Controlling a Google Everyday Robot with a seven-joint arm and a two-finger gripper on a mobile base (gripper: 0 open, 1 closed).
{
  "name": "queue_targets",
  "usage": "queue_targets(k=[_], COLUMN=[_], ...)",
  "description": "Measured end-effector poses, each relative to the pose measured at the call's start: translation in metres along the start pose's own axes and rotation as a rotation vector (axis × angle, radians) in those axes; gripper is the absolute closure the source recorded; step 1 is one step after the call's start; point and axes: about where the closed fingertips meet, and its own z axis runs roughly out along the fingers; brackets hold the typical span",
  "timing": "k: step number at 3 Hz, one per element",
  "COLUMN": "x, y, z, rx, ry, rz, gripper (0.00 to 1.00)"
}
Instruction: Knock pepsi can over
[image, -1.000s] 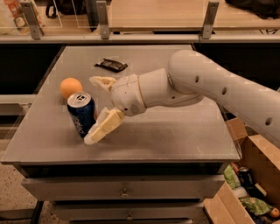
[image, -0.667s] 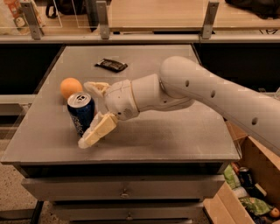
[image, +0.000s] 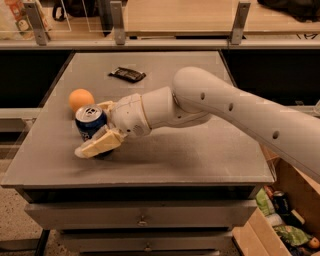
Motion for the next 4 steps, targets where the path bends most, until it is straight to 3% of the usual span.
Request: queue_targets(k=[1,2,3,4], x=[0.002,0.004,0.009,0.021], y=[-0.002,-0.012,-0.030,-0.033], z=[-0.015,-0.052,-0.110,-0.144], rx=[0.019,0.087,0.180,0.194], ry=[0.017,0.118,0.314,0.542], rz=[0.029,0.057,0.086,0.109], gripper=[0.62,0.85,1.00,1.00])
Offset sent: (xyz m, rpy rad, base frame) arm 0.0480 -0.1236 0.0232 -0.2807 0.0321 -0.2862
